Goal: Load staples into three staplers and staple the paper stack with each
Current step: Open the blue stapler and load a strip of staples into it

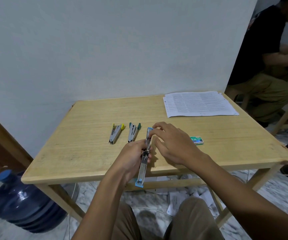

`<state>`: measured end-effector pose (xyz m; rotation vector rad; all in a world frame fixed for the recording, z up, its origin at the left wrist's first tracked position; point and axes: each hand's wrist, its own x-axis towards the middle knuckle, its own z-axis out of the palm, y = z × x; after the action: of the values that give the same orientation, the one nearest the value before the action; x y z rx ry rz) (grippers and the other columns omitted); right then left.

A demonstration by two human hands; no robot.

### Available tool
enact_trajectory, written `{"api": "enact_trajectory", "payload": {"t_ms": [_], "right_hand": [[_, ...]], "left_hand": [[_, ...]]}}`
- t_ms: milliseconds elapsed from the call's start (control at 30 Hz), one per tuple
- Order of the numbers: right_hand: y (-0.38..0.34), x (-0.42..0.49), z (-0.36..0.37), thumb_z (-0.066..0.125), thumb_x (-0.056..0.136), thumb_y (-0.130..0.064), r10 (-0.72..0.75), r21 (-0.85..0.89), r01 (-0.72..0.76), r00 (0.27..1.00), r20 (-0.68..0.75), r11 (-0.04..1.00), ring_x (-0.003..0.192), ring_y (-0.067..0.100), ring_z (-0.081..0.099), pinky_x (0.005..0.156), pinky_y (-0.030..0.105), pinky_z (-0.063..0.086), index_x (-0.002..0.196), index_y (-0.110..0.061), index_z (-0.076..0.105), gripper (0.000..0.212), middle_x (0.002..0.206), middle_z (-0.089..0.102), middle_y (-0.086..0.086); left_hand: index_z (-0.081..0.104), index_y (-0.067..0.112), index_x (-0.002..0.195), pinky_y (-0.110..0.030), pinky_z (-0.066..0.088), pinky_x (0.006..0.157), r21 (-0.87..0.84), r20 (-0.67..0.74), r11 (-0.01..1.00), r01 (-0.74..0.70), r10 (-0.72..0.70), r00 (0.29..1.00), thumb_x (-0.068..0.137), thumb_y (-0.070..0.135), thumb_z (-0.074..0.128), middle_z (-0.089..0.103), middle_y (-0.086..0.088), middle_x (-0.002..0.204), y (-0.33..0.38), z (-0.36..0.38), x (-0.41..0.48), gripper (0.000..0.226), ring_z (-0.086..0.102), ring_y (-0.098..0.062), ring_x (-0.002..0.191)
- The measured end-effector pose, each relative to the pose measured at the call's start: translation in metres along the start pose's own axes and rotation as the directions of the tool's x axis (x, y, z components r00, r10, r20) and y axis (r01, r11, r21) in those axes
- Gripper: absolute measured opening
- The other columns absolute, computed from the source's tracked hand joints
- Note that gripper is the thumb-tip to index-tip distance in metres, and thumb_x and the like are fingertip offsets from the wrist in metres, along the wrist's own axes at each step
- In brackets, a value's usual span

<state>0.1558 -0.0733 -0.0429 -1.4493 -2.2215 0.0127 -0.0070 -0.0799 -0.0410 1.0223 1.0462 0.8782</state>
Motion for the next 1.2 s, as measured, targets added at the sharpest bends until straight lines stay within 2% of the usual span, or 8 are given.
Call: {"api": "enact_trajectory", "payload": {"t_ms": [133,233,300,367,467,700,967,1200], "right_hand": [[-0.005,-0.011,0.005,0.053,0.096,-0.037,0.061,0.358,-0.034,0.996,-0.064,0.933,0.104,0.002,0.054,0.085,0.032,0.049,0.109,-0.029,0.062,0.018,0.113,0.056,-0.015],[-0.011,-0.025,0.01,0.067,0.089,-0.038,0.018,0.514,0.029,0.996,-0.087,0.857,0.095,0.006,0.059,0.08,0.028,0.051,0.104,-0.027,0.065,0.019,0.1,0.06,-0.015],[-0.015,-0.028,0.016,0.072,0.088,-0.031,0.006,0.527,0.071,0.99,-0.142,0.847,0.091,0.007,0.062,0.079,0.026,0.052,0.104,-0.023,0.068,0.019,0.097,0.064,-0.011],[-0.016,-0.025,0.019,0.074,0.087,-0.022,0.017,0.508,0.109,0.972,-0.235,0.855,0.087,0.004,0.062,0.078,0.023,0.051,0.102,-0.02,0.07,0.015,0.094,0.065,-0.01],[-0.015,-0.021,0.018,0.074,0.087,-0.015,0.007,0.462,0.152,0.946,-0.324,0.874,0.086,0.001,0.062,0.079,0.019,0.049,0.099,-0.015,0.073,0.012,0.091,0.067,-0.007],[-0.021,-0.016,0.025,0.07,0.089,-0.01,0.005,0.366,0.176,0.897,-0.443,0.914,0.083,0.01,0.064,0.075,0.027,0.054,0.101,-0.009,0.071,0.012,0.095,0.068,0.0],[-0.022,-0.004,0.029,0.071,0.088,-0.011,0.136,0.454,0.078,0.897,-0.42,0.887,0.088,0.008,0.065,0.077,0.033,0.054,0.095,-0.013,0.074,0.008,0.093,0.07,-0.005],[-0.025,0.004,0.034,0.067,0.091,-0.018,0.239,0.513,-0.046,0.918,-0.317,0.857,0.088,0.017,0.065,0.071,0.042,0.057,0.098,-0.012,0.075,0.012,0.099,0.064,-0.005]], "left_hand": [[0.066,-0.003,0.103,-0.029,0.041,0.056,-0.081,-0.049,0.997,0.011,-0.016,0.999,0.099,0.003,0.039,0.057,-0.008,0.075,0.0,-0.002,0.001,0.028,0.05,-0.016,0.061],[0.059,-0.009,0.111,-0.034,0.047,0.066,-0.1,-0.12,0.995,0.023,-0.035,0.992,0.099,0.009,0.042,0.062,-0.019,0.094,-0.004,-0.009,0.007,0.027,0.056,-0.023,0.078],[0.06,-0.011,0.11,-0.036,0.047,0.072,-0.096,-0.139,0.995,0.016,-0.03,0.99,0.099,0.011,0.043,0.061,-0.023,0.099,-0.006,-0.01,0.01,0.03,0.056,-0.027,0.086],[0.064,-0.009,0.103,-0.033,0.044,0.065,-0.119,-0.128,0.993,0.005,-0.02,0.992,0.099,0.009,0.043,0.061,-0.02,0.093,-0.006,-0.005,0.008,0.028,0.054,-0.024,0.08],[0.063,-0.012,0.109,-0.031,0.042,0.06,-0.132,-0.116,0.991,-0.012,-0.004,0.993,0.099,0.008,0.042,0.061,-0.017,0.091,-0.003,0.002,0.005,0.03,0.052,-0.022,0.078],[0.068,-0.006,0.102,-0.025,0.042,0.054,-0.175,-0.108,0.983,-0.051,0.032,0.994,0.099,0.005,0.042,0.061,-0.013,0.083,0.001,0.005,0.003,0.028,0.053,-0.015,0.067],[0.062,-0.005,0.112,-0.023,0.042,0.048,-0.303,-0.125,0.952,-0.047,0.009,0.992,0.102,0.008,0.041,0.059,-0.007,0.074,0.0,0.004,0.007,0.026,0.05,-0.013,0.056],[0.067,0.002,0.106,-0.024,0.041,0.051,-0.308,-0.096,0.951,-0.037,0.008,0.995,0.103,0.012,0.043,0.06,-0.005,0.072,-0.001,0.004,0.004,0.027,0.05,-0.013,0.057]]}}
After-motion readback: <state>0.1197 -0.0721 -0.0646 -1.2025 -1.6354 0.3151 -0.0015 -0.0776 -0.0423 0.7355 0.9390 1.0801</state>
